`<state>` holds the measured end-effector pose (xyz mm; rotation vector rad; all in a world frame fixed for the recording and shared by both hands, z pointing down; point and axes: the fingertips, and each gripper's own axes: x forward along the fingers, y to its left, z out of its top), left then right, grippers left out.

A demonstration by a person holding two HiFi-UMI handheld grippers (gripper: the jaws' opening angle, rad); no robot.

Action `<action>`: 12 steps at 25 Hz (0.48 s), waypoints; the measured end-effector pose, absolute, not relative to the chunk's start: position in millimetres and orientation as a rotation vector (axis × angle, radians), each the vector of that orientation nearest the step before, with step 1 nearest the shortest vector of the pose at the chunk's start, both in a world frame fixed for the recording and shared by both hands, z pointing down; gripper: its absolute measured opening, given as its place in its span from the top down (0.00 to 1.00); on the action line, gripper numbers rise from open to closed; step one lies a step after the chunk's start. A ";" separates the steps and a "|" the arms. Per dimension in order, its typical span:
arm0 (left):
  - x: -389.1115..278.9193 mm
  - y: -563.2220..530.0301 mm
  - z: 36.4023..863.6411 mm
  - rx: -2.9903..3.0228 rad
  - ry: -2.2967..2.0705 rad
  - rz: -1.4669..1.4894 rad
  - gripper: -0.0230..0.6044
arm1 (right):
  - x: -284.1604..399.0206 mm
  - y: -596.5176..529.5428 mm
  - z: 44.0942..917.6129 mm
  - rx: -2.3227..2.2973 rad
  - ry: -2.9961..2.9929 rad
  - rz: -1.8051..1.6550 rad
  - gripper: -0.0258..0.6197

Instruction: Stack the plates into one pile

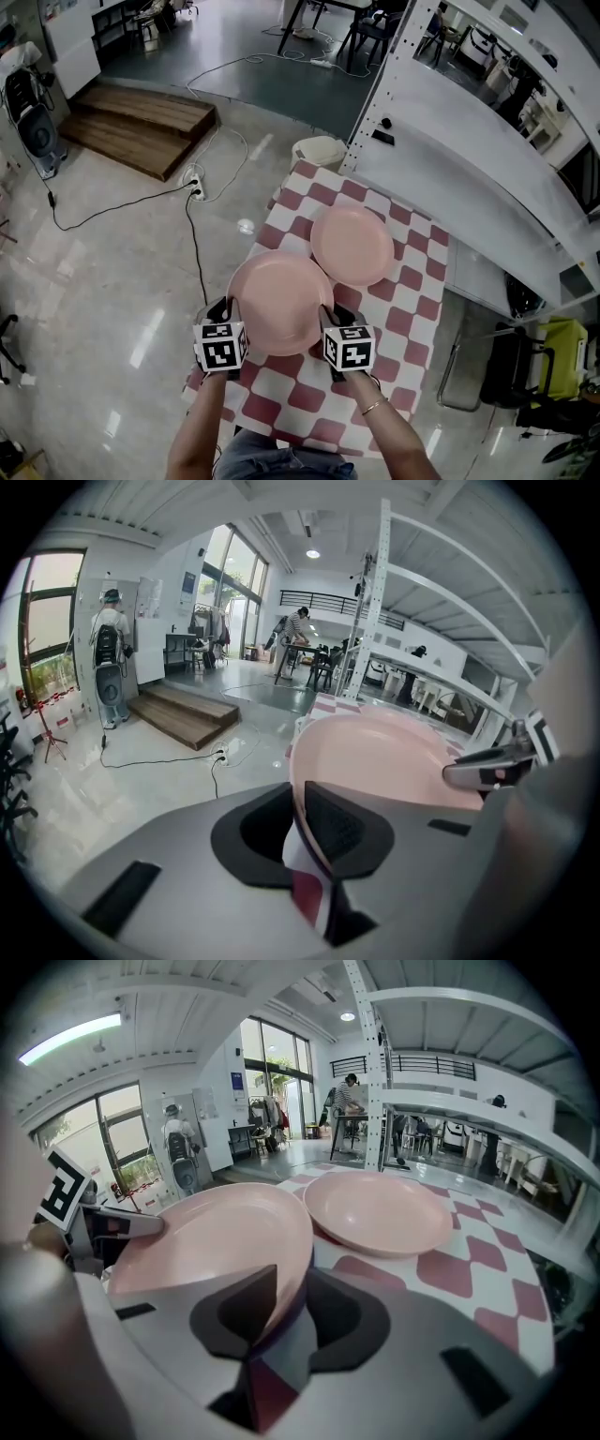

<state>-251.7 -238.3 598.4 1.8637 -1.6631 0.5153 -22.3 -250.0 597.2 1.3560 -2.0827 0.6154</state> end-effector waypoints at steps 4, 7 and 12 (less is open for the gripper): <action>-251.3 -238.0 597.8 1.871 -1.662 0.530 0.88 | -21.8 -249.4 596.4 1.364 -2.085 0.607 0.81; -250.9 -238.1 597.7 1.874 -1.659 0.527 0.87 | -21.4 -249.3 596.0 1.373 -2.090 0.606 0.81; -251.0 -238.7 598.3 1.874 -1.653 0.521 0.87 | -21.6 -249.5 595.9 1.381 -2.100 0.608 0.81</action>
